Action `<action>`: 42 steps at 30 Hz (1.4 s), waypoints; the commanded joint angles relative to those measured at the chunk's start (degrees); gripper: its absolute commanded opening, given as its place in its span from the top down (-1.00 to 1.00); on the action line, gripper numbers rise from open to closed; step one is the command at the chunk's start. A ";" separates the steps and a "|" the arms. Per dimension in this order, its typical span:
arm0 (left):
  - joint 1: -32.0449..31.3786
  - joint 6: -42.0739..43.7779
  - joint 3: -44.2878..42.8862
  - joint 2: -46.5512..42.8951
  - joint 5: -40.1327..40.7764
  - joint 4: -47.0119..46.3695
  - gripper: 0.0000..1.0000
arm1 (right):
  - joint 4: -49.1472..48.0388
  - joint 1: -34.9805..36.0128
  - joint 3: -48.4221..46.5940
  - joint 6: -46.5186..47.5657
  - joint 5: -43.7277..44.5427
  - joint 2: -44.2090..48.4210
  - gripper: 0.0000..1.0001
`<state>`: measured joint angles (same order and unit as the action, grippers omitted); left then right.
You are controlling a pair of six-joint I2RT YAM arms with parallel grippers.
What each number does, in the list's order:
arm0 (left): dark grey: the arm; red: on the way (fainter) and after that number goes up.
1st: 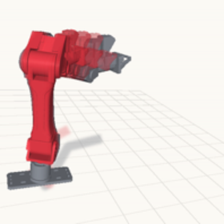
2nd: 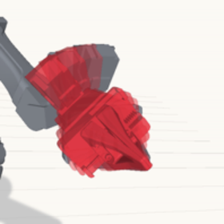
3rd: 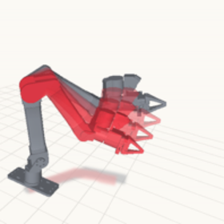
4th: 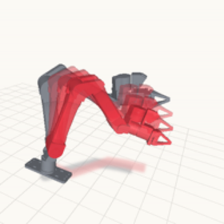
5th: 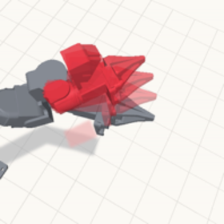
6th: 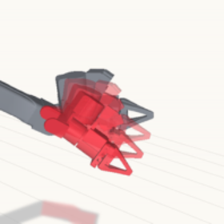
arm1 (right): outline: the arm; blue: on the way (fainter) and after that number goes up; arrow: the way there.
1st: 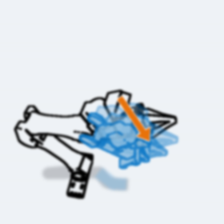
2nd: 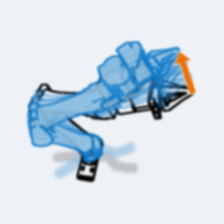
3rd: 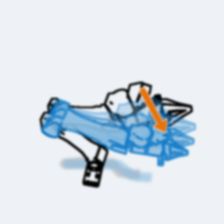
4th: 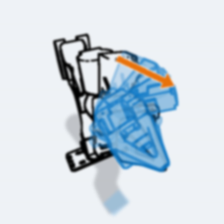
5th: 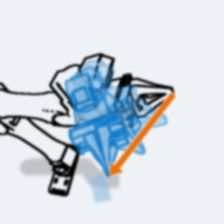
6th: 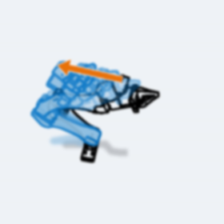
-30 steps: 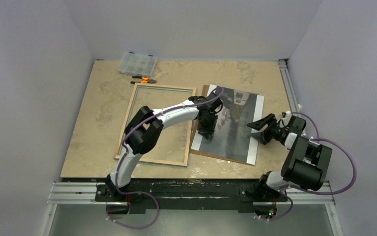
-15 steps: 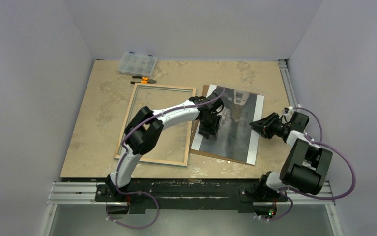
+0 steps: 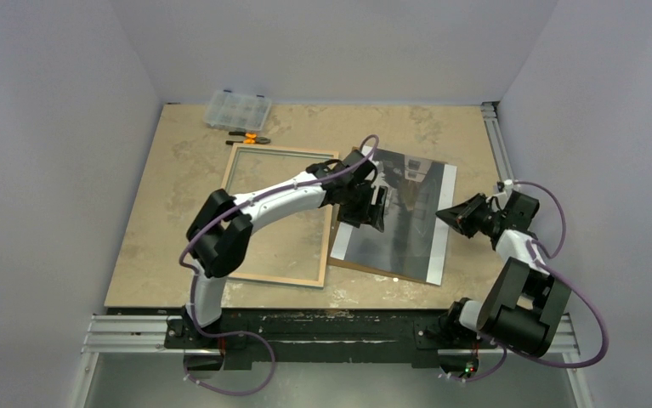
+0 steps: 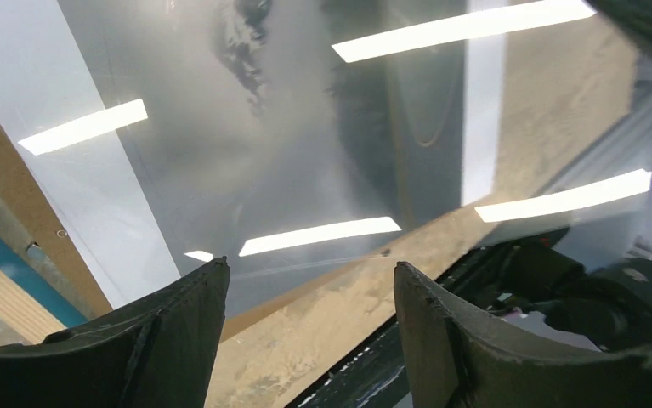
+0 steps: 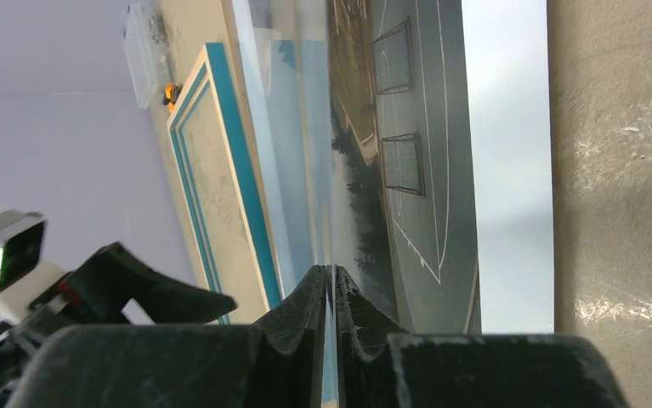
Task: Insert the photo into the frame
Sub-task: Pick up the photo frame item at the center of the board.
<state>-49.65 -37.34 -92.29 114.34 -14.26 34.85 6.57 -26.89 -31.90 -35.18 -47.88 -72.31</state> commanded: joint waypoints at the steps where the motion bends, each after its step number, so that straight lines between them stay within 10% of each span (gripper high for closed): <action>1: 2.77 -1.30 4.51 -11.88 -4.75 -9.35 -0.40 | -1.63 0.18 -1.32 -2.31 1.27 2.38 0.92; 19: 11.01 0.24 14.51 -44.02 7.57 -5.33 -0.74 | -11.61 6.28 -7.83 -23.62 -0.10 8.35 1.00; 34: 12.82 1.27 15.12 -45.87 13.96 0.68 -0.73 | -16.47 22.53 -12.45 -32.83 4.14 14.06 1.00; 42: 13.61 0.92 16.00 -45.59 15.97 2.37 -0.71 | -13.01 26.44 0.15 -27.51 6.77 18.09 1.00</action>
<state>-36.75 -37.63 -76.97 68.77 -0.32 36.95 -6.55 -0.84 -38.52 -65.08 -43.05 -57.10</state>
